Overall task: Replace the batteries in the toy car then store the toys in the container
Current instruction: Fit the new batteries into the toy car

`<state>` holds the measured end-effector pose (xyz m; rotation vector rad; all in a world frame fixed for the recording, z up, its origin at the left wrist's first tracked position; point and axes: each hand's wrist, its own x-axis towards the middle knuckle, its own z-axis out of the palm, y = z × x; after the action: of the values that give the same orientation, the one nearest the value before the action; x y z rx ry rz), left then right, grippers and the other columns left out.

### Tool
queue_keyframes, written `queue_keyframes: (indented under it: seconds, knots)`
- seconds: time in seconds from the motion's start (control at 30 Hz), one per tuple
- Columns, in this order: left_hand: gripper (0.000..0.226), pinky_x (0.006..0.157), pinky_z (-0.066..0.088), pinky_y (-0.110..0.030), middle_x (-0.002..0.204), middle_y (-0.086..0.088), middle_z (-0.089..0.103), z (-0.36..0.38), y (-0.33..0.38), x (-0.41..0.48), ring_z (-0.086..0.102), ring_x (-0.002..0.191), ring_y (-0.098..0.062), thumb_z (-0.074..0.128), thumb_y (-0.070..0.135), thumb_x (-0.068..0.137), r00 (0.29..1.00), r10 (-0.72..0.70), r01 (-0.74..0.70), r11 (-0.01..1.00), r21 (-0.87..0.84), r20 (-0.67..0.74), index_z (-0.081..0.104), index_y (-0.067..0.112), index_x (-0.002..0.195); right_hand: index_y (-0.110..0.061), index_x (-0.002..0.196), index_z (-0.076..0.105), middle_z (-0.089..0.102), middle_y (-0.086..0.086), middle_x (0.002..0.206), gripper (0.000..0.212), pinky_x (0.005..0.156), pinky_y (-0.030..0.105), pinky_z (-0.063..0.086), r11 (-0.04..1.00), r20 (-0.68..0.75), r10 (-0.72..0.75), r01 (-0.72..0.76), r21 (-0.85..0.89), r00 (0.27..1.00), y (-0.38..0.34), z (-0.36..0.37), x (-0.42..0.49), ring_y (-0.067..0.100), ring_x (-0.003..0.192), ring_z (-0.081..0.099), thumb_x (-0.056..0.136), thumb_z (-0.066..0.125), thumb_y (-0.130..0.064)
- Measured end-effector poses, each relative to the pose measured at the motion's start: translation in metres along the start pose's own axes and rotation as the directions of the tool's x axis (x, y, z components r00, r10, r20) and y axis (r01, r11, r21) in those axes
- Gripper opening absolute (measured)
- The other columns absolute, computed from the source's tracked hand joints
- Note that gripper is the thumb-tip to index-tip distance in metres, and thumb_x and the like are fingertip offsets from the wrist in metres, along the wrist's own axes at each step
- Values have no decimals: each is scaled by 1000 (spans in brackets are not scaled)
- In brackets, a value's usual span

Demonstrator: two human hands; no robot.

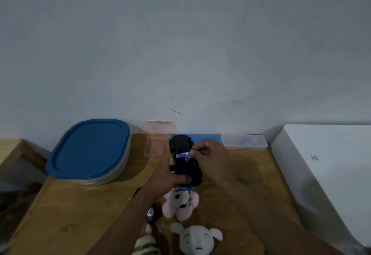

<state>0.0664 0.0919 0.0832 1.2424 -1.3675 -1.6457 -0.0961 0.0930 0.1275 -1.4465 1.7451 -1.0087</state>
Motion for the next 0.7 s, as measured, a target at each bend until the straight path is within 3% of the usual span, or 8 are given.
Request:
queue_keyframes:
  seconds: [0.13, 0.27, 0.43, 0.7]
  knots:
    - [114, 85, 59, -47, 117, -7, 67, 2, 2, 0, 65, 108, -26, 78, -7, 68, 1000, 6, -6, 1000, 6, 15, 18, 56, 142, -25, 98, 71, 70, -6, 101, 13, 85, 27, 55, 968, 84, -174, 186, -171, 981, 1, 8, -4, 8, 90, 65, 85, 69, -27]
    - [112, 83, 60, -41, 120, -1, 65, 4, 5, -1, 65, 107, -20, 77, -10, 71, 999, 21, -21, 1000, 0, 33, 19, 58, 139, -15, 106, 71, 70, 1, 108, 19, 88, 16, 43, 882, 210, -339, 388, -269, 917, -2, 10, -8, 14, 96, 62, 89, 65, -19]
    - [109, 80, 59, -33, 120, -1, 66, 3, 7, 0, 68, 103, -17, 76, -13, 72, 999, 40, -39, 999, -18, 31, 21, 61, 131, -14, 107, 72, 71, 3, 109, 19, 88, 17, 38, 805, 282, -395, 477, -353, 874, -3, 9, -7, 17, 98, 62, 91, 61, -17]
    - [111, 77, 58, -30, 122, -4, 66, 3, 12, 0, 69, 103, -17, 74, -14, 73, 997, 48, -46, 998, -36, 65, 19, 61, 131, -13, 110, 69, 69, 3, 111, 21, 89, 18, 38, 783, 350, -390, 507, -362, 852, -6, 4, -2, 19, 101, 57, 95, 56, -17]
